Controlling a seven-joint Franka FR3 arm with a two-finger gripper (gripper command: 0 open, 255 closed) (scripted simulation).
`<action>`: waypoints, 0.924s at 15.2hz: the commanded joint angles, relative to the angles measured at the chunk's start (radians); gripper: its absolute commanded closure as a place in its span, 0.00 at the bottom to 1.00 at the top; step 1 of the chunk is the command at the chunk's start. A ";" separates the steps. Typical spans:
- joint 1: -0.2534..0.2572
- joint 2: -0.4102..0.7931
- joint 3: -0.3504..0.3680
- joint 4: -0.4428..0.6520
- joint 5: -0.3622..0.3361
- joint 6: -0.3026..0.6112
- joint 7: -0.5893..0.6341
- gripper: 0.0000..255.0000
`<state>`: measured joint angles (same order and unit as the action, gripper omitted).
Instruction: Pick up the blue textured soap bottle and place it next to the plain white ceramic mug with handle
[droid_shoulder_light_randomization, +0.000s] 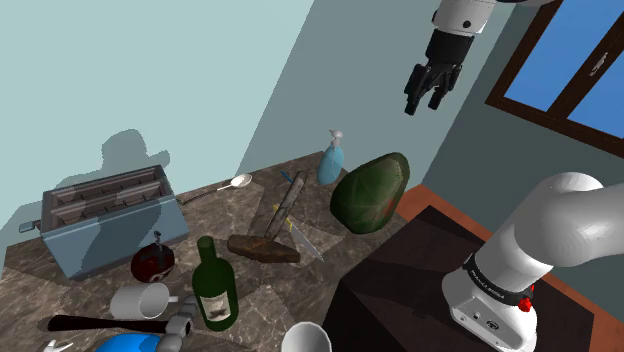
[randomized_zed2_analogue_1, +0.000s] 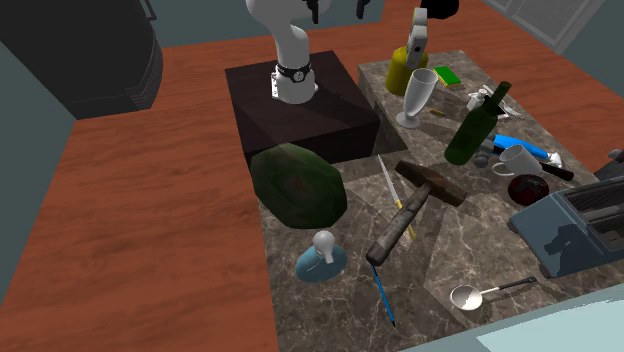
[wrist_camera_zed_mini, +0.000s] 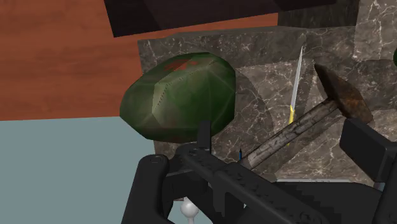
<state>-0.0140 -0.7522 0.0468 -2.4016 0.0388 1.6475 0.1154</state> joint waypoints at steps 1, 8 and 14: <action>0.000 0.000 0.000 0.000 0.000 0.000 0.000 0.00; -0.026 0.198 -0.059 -0.012 -0.003 0.233 -0.057 0.00; -0.038 0.402 -0.107 0.035 0.019 0.407 -0.113 0.00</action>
<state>-0.0504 -0.3914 -0.0524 -2.3798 0.0520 2.0219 0.0130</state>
